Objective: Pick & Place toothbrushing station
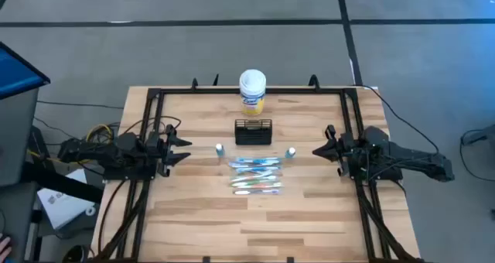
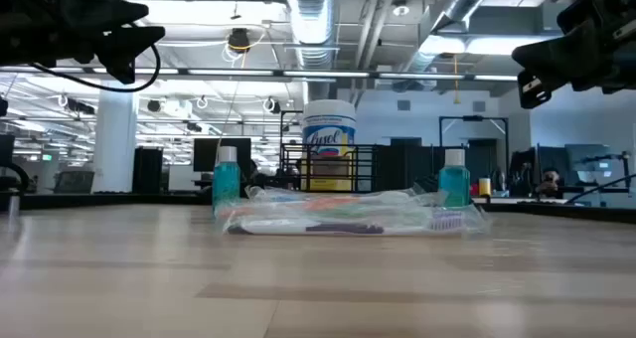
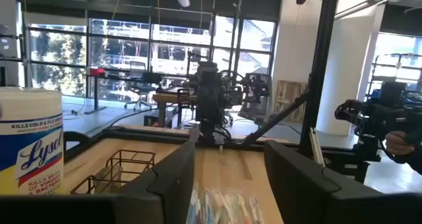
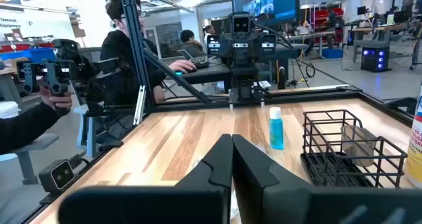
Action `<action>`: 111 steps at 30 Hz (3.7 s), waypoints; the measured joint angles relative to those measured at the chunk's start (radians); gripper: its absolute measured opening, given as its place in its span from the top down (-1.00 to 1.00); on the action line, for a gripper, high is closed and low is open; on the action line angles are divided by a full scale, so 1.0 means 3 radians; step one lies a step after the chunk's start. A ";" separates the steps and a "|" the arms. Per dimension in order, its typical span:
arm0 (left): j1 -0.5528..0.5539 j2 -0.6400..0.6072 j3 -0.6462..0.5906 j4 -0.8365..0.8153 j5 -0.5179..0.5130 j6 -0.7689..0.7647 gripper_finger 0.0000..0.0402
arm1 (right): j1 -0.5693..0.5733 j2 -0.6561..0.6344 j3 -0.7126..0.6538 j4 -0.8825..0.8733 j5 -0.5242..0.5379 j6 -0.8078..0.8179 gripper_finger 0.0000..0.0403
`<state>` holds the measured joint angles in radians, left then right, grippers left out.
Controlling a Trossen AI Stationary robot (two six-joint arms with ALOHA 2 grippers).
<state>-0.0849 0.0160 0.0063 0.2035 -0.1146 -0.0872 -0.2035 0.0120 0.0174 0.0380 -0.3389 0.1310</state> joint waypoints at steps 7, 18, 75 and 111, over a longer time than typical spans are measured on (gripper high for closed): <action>0.0000 0.0000 0.0000 0.0000 0.0000 0.0000 0.12 | 0.0001 0.0000 0.0000 0.0000 0.0000 -0.0004 1.00; 0.0000 0.0001 0.0000 0.0032 0.0000 0.0000 0.12 | 0.0008 0.0004 -0.0005 0.0290 -0.0001 0.0344 1.00; 0.0000 0.0001 0.0000 0.0047 0.0001 -0.0174 0.12 | 0.2299 0.4819 0.1984 -0.0159 0.1684 0.0695 1.00; 0.0001 0.0311 0.0000 0.0160 0.0001 -0.0175 0.12 | 0.1947 0.5388 0.2387 -0.0571 0.1658 0.0752 0.30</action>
<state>-0.0845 0.1093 0.0063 0.2516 -0.1143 -0.1398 0.3805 1.6283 0.7333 -0.1334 0.1585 0.3565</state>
